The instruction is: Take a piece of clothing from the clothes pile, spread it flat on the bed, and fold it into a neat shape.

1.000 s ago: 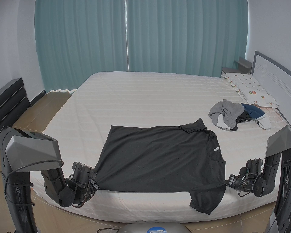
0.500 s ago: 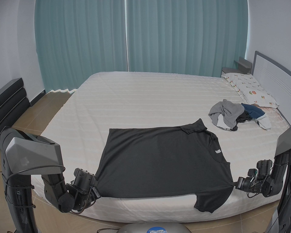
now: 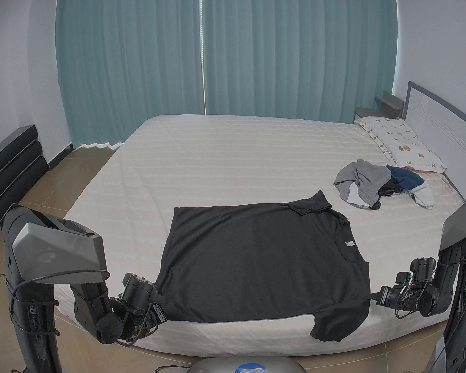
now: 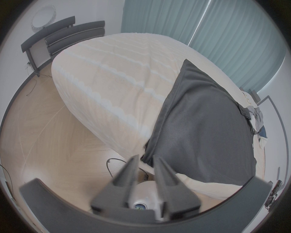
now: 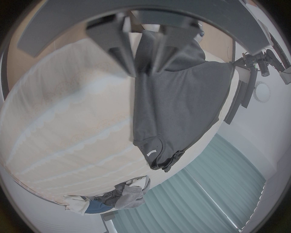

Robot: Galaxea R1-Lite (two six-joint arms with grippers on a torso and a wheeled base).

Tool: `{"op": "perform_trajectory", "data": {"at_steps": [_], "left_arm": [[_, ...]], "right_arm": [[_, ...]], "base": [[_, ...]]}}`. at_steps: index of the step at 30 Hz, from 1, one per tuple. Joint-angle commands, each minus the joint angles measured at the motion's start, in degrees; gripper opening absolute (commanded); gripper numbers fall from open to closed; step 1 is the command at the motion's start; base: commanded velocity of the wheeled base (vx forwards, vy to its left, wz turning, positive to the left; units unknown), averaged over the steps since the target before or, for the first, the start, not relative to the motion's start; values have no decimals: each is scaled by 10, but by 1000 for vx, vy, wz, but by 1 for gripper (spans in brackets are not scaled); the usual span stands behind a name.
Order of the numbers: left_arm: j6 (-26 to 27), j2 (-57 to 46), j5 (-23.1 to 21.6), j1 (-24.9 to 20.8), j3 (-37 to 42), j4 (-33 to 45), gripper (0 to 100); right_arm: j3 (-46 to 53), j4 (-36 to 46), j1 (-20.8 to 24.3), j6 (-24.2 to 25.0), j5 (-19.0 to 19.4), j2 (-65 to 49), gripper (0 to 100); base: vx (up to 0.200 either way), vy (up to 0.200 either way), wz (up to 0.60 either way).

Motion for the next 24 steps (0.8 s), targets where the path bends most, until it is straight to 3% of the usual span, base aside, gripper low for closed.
{"op": "perform_trajectory", "data": {"at_steps": [1, 4, 7, 11, 15, 20, 24], "left_arm": [[-2, 0, -4, 2, -4, -1, 100], [-2, -1, -5, 6, -5, -2, 100], [-1, -13, -7, 12, -4, -7, 100], [0, -52, -20, 29, 4, -49, 100], [-5, -61, -19, 34, 0, -66, 100], [-40, -58, -25, 60, -22, -69, 100], [-39, -56, -27, 60, -22, -66, 100]], "right_arm": [[-5, -2, 2, 3, 11, 5, 100], [-5, -2, -1, 6, 26, 1, 100], [-11, -6, -6, 39, 40, -3, 100], [-23, -19, -7, 125, 60, -23, 100], [-23, -36, -2, 175, 77, -36, 100], [-21, -64, 6, 212, 79, -28, 100], [-19, -72, 13, 230, 79, -26, 100]], "base": [[0, 0, 0], [0, 0, 0], [0, 0, 0], [0, 0, 0], [0, 0, 0], [0, 0, 0], [200, 0, 0]]}}
